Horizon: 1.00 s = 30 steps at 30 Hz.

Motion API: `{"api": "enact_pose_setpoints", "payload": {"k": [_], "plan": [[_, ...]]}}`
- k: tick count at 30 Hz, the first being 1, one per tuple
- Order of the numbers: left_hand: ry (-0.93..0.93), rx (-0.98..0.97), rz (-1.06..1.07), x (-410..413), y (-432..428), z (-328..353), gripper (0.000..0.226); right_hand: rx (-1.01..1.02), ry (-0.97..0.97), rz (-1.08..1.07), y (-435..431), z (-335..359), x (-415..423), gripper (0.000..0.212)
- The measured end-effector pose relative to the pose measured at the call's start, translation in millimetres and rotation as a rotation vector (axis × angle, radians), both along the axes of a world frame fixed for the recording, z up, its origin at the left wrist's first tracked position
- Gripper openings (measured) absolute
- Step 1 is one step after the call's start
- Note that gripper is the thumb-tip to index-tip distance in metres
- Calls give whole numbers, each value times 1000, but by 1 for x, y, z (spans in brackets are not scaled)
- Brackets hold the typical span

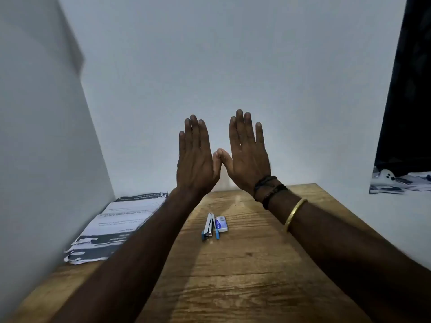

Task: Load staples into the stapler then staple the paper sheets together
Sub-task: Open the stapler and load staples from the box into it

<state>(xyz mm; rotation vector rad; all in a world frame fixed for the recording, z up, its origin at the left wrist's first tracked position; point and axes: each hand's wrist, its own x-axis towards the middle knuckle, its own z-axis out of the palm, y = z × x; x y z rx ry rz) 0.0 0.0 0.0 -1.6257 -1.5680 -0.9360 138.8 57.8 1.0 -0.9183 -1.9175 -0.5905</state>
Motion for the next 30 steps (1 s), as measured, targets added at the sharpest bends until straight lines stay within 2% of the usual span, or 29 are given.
{"api": "enact_pose_setpoints", "payload": {"k": [3, 6, 7, 9, 13, 19, 23, 25, 30], "plan": [[-96, -152, 30, -4, -4, -14, 68, -114, -22, 116, -5, -12, -4, 57], [-270, -378, 59, -6, -14, -31, 40, -349, -56, 250, -12, -33, -8, 36], [-329, -446, 49, -9, -17, -36, 33, -441, -68, 284, -14, -40, -9, 31], [-424, -611, 3, -14, -24, -46, 32, -610, -131, 324, -18, -53, -11, 22], [-563, -891, -61, -20, -35, -65, 11, -790, -200, 349, -25, -79, -16, 15], [-692, -1048, -156, -27, -43, -67, 35, -835, -131, 391, -21, -94, -18, 9], [-553, -1119, -127, -27, -46, -67, 56, -822, -99, 406, -20, -98, -17, 7], [-538, -1060, -114, -27, -44, -70, 52, -813, -89, 406, -21, -100, -18, 7], [-716, -889, -193, -37, -44, -73, 23, -772, -30, 402, -19, -106, -19, 12]]}}
